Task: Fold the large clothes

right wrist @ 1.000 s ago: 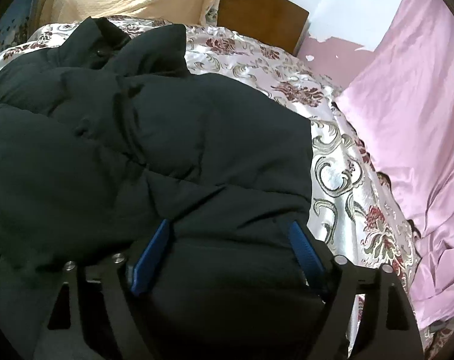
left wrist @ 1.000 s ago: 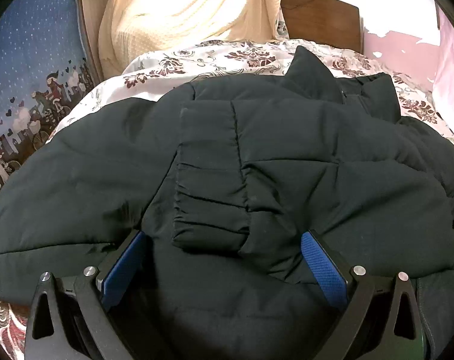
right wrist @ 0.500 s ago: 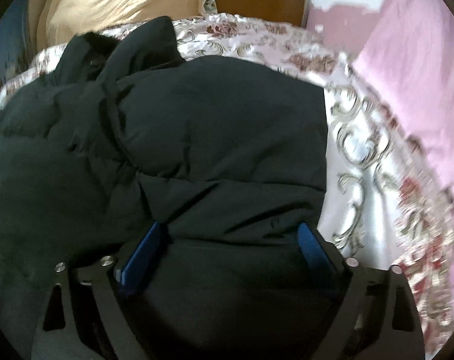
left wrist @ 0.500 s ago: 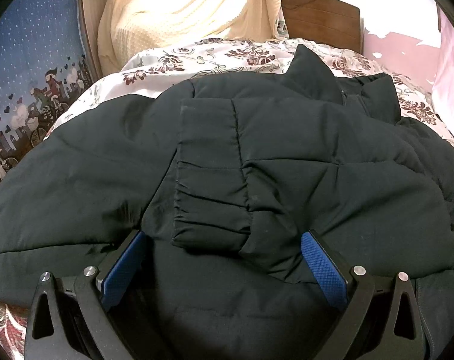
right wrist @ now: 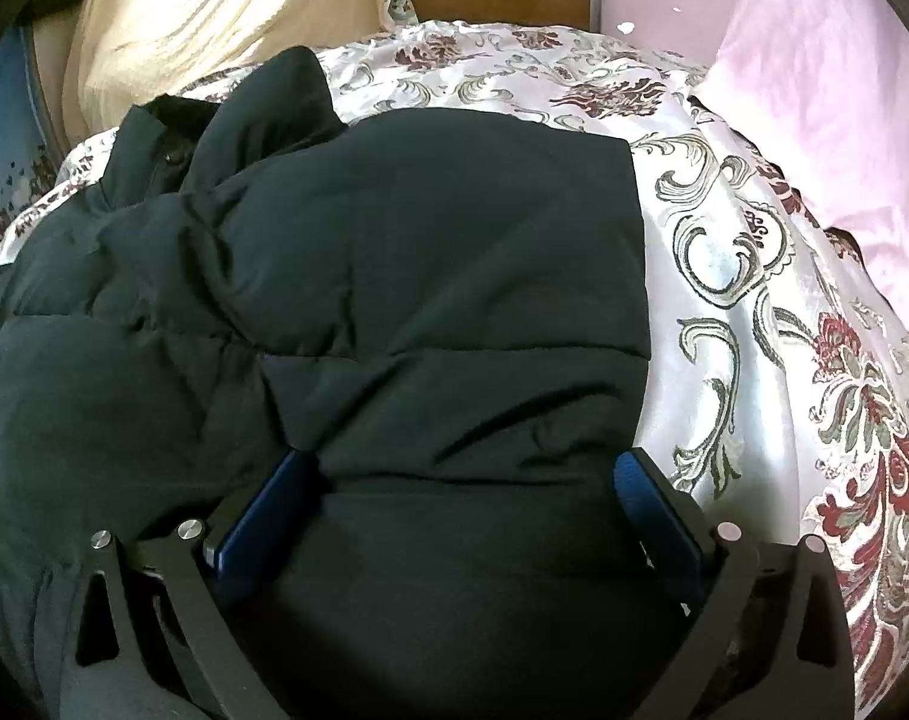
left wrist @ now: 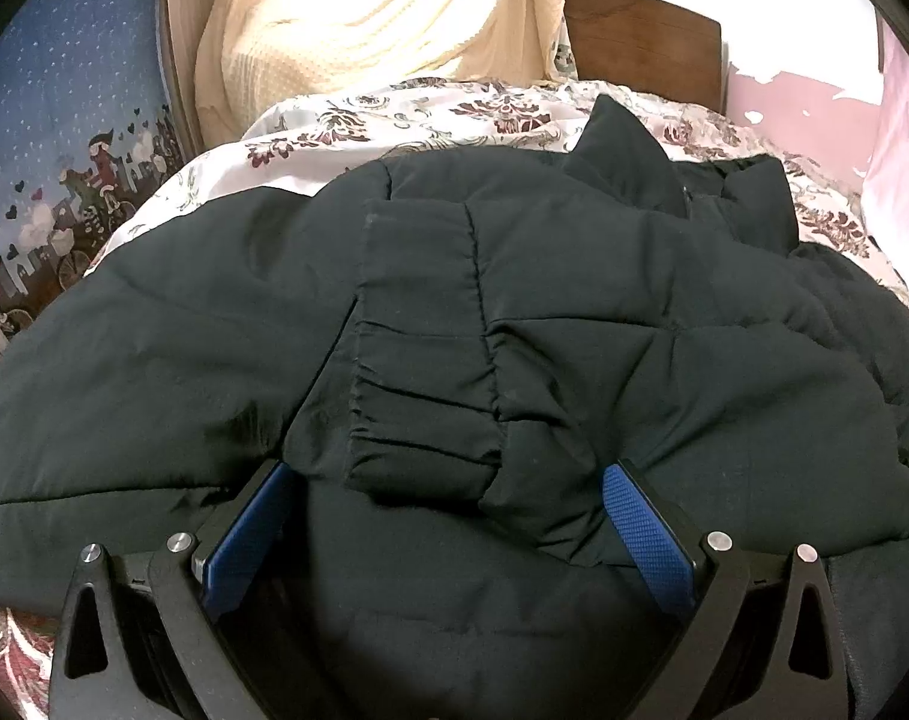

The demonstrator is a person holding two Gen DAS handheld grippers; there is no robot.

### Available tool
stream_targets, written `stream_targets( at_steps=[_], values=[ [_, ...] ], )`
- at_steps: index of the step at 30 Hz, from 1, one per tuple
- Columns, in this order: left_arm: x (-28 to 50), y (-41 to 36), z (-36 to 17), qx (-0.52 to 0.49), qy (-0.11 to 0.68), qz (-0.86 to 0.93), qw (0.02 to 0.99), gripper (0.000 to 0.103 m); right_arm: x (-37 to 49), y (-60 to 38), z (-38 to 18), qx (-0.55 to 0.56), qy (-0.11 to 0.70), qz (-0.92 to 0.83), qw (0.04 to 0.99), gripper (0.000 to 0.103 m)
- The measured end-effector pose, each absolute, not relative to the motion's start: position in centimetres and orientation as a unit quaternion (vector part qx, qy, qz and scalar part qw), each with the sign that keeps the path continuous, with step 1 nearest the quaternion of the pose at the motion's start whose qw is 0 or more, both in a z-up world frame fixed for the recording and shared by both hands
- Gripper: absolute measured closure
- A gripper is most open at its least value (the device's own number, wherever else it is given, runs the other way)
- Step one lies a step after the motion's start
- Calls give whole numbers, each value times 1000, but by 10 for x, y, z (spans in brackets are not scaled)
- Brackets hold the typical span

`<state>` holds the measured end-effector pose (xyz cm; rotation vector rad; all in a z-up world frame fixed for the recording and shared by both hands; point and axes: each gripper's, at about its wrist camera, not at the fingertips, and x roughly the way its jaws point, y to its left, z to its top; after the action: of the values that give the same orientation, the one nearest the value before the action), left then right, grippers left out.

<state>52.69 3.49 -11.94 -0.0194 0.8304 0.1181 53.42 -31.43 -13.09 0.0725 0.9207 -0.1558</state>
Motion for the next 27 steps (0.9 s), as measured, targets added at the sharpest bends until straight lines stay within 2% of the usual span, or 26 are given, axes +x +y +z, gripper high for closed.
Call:
stream_targets(
  at_steps=[5,8,11,14,23,27],
  values=[
    [500,42,-86,-35,392,76,916,0,519,-320,-116,77,439,-50,894,2],
    [473,51,-56,-29,373,80,924,0,493,-309,-87,87,402,-36,911,1],
    [447,69,-35,-17,371,86,925,0,476,-278,-62,70,376,-2,924,1],
    [423,116,-27,-48,403,101,908,0,472,-232,-51,34,384,24,923,1],
    [356,292,-62,-195,466,241,829,0,461,-87,-64,-42,423,111,898,1],
    [340,343,-85,-317,441,257,800,0,454,-33,-64,-70,424,120,895,1]
  ],
)
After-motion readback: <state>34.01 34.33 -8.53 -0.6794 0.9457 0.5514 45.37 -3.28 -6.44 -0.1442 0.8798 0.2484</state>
